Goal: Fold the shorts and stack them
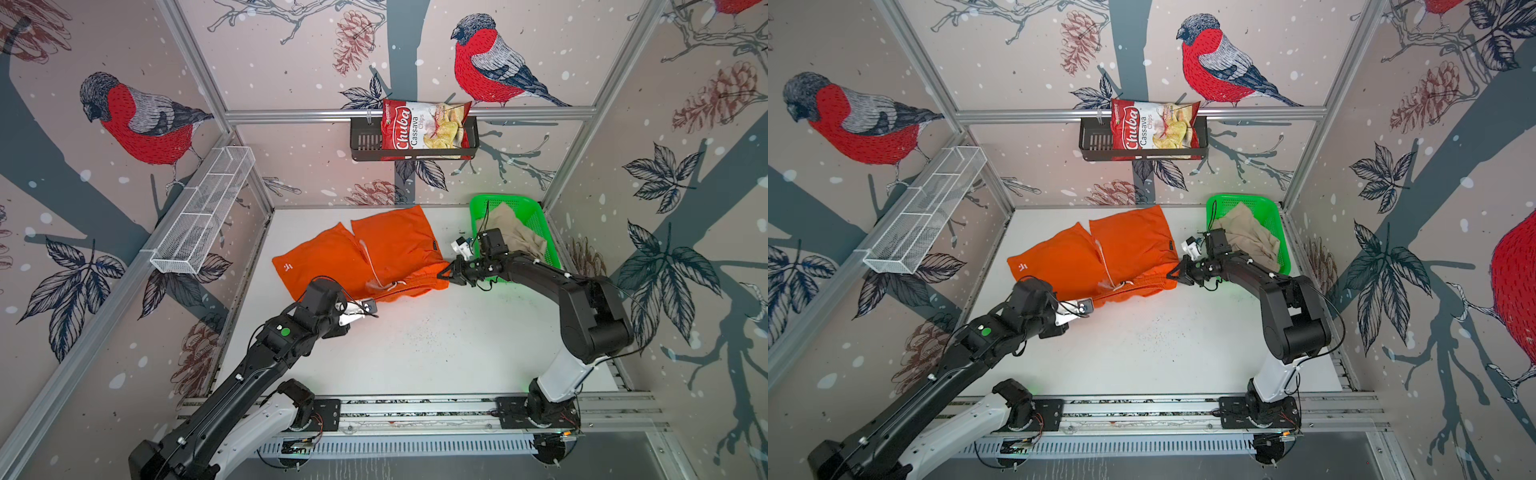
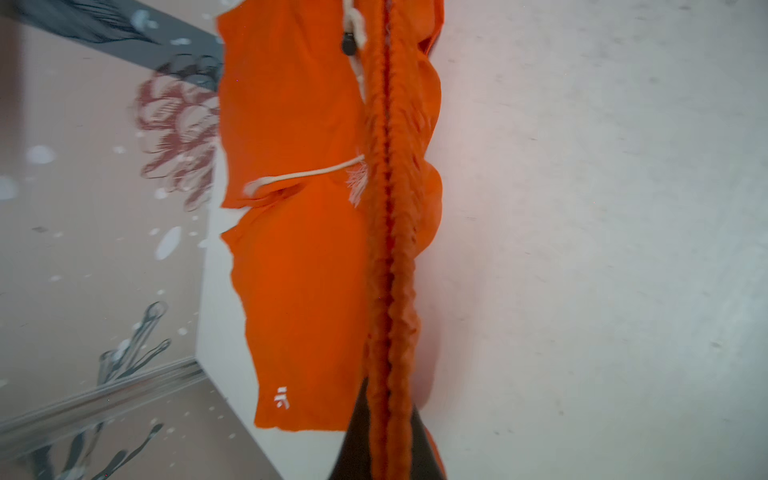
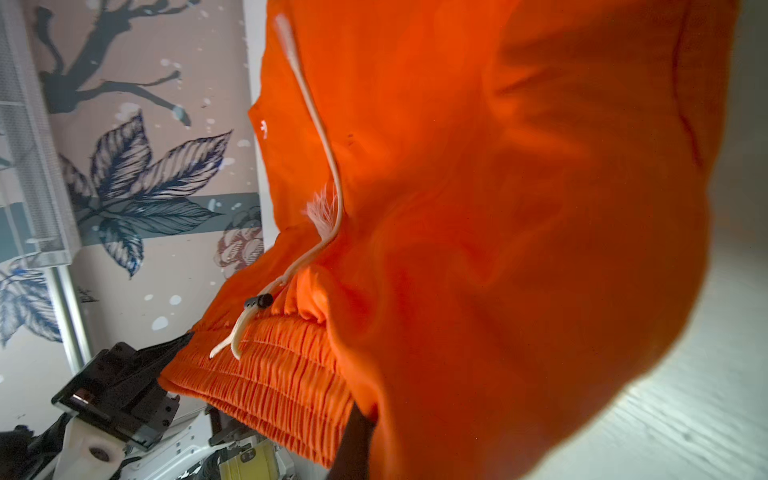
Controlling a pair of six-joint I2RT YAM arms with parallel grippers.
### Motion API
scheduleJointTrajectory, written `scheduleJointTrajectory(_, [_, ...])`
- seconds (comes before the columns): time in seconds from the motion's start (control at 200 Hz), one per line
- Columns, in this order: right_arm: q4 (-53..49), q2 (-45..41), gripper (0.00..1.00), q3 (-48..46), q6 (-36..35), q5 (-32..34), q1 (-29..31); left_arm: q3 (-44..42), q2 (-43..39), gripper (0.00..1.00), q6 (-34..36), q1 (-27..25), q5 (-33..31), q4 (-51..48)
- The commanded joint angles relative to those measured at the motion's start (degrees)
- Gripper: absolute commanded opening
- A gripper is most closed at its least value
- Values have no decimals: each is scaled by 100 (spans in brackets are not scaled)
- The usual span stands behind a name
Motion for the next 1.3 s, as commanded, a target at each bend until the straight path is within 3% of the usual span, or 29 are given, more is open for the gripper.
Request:
scheduleJointTrajectory(0.0, [-121, 3, 0, -139, -153, 1008, -68, -249, 41, 0, -266, -383, -16, -560])
scheduleJointTrajectory(0.04, [-251, 2, 0, -158, -182, 1158, -79, -303, 67, 2, -329, -532, 154, -580])
scheduleJointTrajectory(0.11, [-461, -9, 7, -143, -226, 1428, -84, -357, 141, 22, -493, -806, 544, -587])
scheduleJointTrajectory(0.205, [-830, -91, 37, 58, -322, 1815, -108, -244, 223, 65, -831, -1064, 1086, -458])
scheduleJointTrajectory(0.285, [-1148, -322, 57, 309, -405, 2246, -104, -36, 263, 77, -1225, -1072, 1647, -277])
scheduleJointTrajectory(0.43, [-1812, -857, 61, 773, -337, 3303, -49, 233, 289, 78, -2067, -1072, 1860, 128])
scheduleJointTrajectory(0.555, [-2037, -1259, 59, 1010, -200, 3815, 477, 248, 293, 81, -3287, -1071, 1314, 966])
scheduleJointTrajectory(0.655, [-1480, -1553, 56, 802, 161, 3857, 1361, 309, 473, 82, -4488, -1035, 480, 1604])
scheduleJointTrajectory(0.775, [-204, -1582, 54, 239, 815, 3460, 2300, 385, 753, 82, -5573, -692, -147, 1977])
scheduleJointTrajectory(0.86, [623, -1295, 54, -17, 1175, 3359, 2889, 279, 863, 81, -6259, -203, -306, 2167])
scheduleJointTrajectory(0.986, [812, -392, 54, 240, 1378, 3366, 3509, 20, 841, 79, -6916, 434, -256, 2530])
scheduleJointTrajectory(1.126, [614, 535, 55, 556, 1260, 2921, 3884, -337, 708, 78, -7531, 860, -205, 3070])
scheduleJointTrajectory(1.296, [334, 999, 56, 560, 1022, 3024, 4010, -708, 749, 76, -7887, 1037, -145, 3544])
